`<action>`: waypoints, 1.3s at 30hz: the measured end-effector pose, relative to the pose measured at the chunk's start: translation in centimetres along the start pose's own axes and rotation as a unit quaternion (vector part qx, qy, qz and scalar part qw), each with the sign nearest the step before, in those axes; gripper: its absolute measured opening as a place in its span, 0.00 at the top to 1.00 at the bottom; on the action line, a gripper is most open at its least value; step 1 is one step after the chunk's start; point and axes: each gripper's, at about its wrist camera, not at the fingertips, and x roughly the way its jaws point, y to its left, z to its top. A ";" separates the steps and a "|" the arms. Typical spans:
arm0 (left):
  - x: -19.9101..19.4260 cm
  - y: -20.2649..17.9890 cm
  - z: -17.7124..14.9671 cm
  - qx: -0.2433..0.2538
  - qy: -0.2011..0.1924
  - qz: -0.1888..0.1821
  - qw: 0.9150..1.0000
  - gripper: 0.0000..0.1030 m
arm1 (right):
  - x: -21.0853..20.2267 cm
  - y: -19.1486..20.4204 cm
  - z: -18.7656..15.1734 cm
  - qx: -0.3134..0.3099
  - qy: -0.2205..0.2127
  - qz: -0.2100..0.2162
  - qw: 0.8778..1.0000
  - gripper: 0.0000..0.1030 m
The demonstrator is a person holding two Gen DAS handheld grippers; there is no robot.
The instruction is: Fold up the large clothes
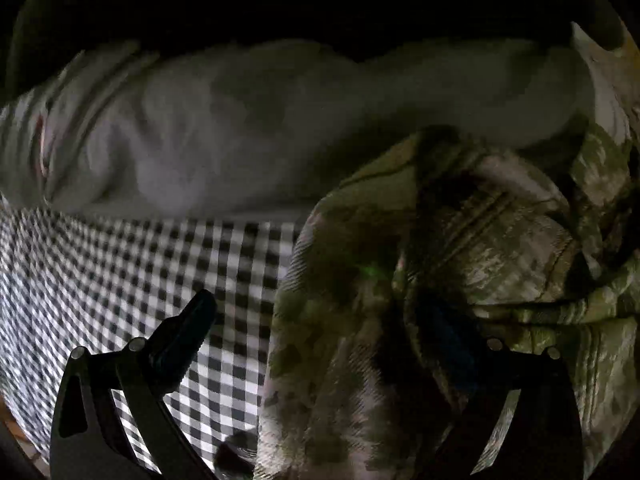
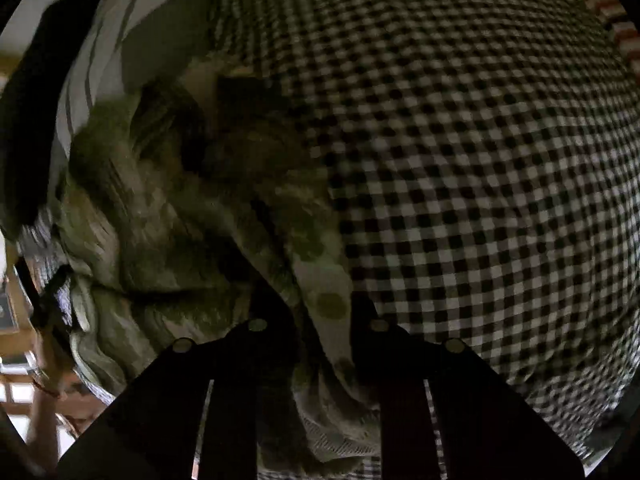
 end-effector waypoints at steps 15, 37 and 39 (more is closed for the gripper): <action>-11.9 -0.7 -5.1 -0.058 -0.037 -0.174 0.982 0.04 | -3.7 -1.1 -9.8 0.037 0.029 0.016 0.999 0.12; -3.9 -10.1 -14.4 0.060 0.088 -0.040 0.993 0.05 | -5.2 -11.2 -16.7 0.127 -0.032 0.105 0.986 0.10; -3.0 -10.8 -14.3 0.057 0.093 -0.027 0.994 0.05 | -5.0 -12.4 -17.4 0.135 -0.014 0.119 0.984 0.10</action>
